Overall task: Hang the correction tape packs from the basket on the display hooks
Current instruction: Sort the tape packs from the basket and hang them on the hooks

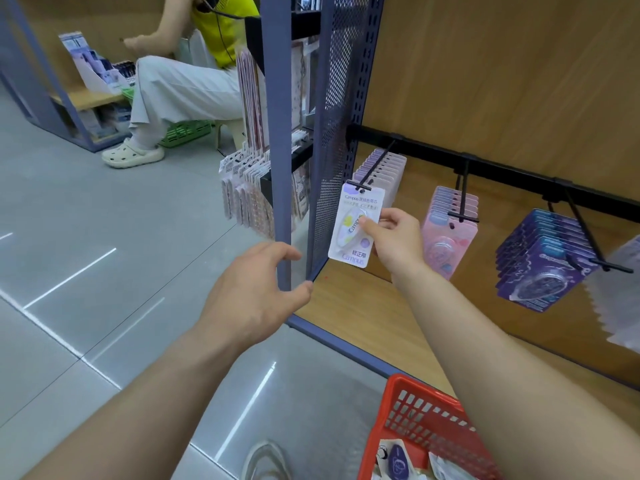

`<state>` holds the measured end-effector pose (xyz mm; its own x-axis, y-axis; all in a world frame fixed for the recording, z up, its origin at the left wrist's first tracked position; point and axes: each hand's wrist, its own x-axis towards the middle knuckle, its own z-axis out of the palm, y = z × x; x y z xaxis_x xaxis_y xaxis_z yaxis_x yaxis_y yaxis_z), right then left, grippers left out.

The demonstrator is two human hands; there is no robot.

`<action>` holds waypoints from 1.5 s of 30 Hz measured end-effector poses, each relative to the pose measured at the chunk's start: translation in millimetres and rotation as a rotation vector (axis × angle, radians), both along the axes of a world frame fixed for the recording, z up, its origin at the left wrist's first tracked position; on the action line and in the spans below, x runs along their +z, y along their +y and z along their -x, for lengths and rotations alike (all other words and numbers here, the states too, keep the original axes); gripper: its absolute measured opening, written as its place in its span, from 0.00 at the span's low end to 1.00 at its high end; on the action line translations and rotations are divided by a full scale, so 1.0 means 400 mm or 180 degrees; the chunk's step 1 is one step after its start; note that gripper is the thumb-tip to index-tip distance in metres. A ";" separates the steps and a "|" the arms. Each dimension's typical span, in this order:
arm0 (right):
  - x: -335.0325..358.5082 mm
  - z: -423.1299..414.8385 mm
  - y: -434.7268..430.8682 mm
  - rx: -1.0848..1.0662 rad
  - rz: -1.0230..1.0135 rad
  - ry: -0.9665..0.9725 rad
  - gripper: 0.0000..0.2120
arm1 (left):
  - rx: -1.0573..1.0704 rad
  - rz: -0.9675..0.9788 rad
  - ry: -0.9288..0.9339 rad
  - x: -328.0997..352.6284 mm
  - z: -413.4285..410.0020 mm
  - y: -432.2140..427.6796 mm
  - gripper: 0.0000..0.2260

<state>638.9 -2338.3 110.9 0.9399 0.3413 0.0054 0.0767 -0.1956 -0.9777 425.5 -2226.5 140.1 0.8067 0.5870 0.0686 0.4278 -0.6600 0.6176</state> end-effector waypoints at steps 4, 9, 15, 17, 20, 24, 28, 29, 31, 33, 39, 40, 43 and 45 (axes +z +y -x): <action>-0.025 -0.018 0.021 -0.0146 0.0087 0.0060 0.03 | -0.0018 0.0037 -0.0014 -0.010 -0.006 0.003 0.16; -0.019 -0.051 0.050 -0.0576 0.0901 -0.0062 0.11 | -0.0026 0.0087 -0.0018 -0.017 -0.024 -0.002 0.14; -0.067 0.068 -0.076 0.0157 0.1762 -0.0198 0.25 | -0.0227 0.0093 -0.0051 -0.003 -0.077 -0.071 0.14; -0.092 0.112 -0.164 0.0403 0.2076 -0.0276 0.26 | -0.0439 0.0046 0.0140 -0.016 -0.091 -0.112 0.16; -0.132 0.163 -0.316 0.0709 0.2549 -0.0205 0.24 | -0.0839 -0.0182 0.0581 -0.051 -0.100 -0.187 0.18; -0.180 0.216 -0.528 0.0899 0.2905 -0.0074 0.24 | -0.1279 -0.0408 0.1103 -0.134 -0.080 -0.307 0.20; -0.258 0.259 -0.727 0.0912 0.3059 0.0307 0.22 | -0.1732 -0.0533 0.1606 -0.225 -0.049 -0.432 0.21; -0.286 0.266 -0.772 0.0879 0.3052 0.0421 0.22 | -0.1824 -0.0565 0.1673 -0.247 -0.043 -0.460 0.21; -0.353 0.279 -0.852 0.0833 0.3009 0.0645 0.19 | -0.1853 -0.0446 0.1693 -0.302 -0.039 -0.505 0.21; -0.413 0.290 -0.907 0.0816 0.2969 0.0903 0.18 | -0.1766 -0.0221 0.1781 -0.375 -0.036 -0.545 0.21; -0.580 0.340 -0.958 0.1077 0.2605 0.1517 0.23 | -0.1614 0.0462 0.2446 -0.610 0.000 -0.645 0.31; -0.605 0.349 -0.957 0.1227 0.2623 0.1544 0.27 | -0.1536 0.0530 0.2503 -0.639 0.004 -0.655 0.33; -0.681 0.374 -0.959 0.1533 0.2571 0.1679 0.34 | -0.1296 0.0716 0.2517 -0.711 0.014 -0.676 0.34; -0.715 0.389 -0.965 0.1574 0.2541 0.1665 0.33 | -0.1161 0.0740 0.2438 -0.740 0.021 -0.681 0.35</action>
<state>483.4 -2724.2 -175.2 0.5175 0.4112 -0.7504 -0.0685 -0.8542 -0.5154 417.2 -2499.1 -155.9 0.7220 0.2155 -0.6575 0.5666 -0.7295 0.3831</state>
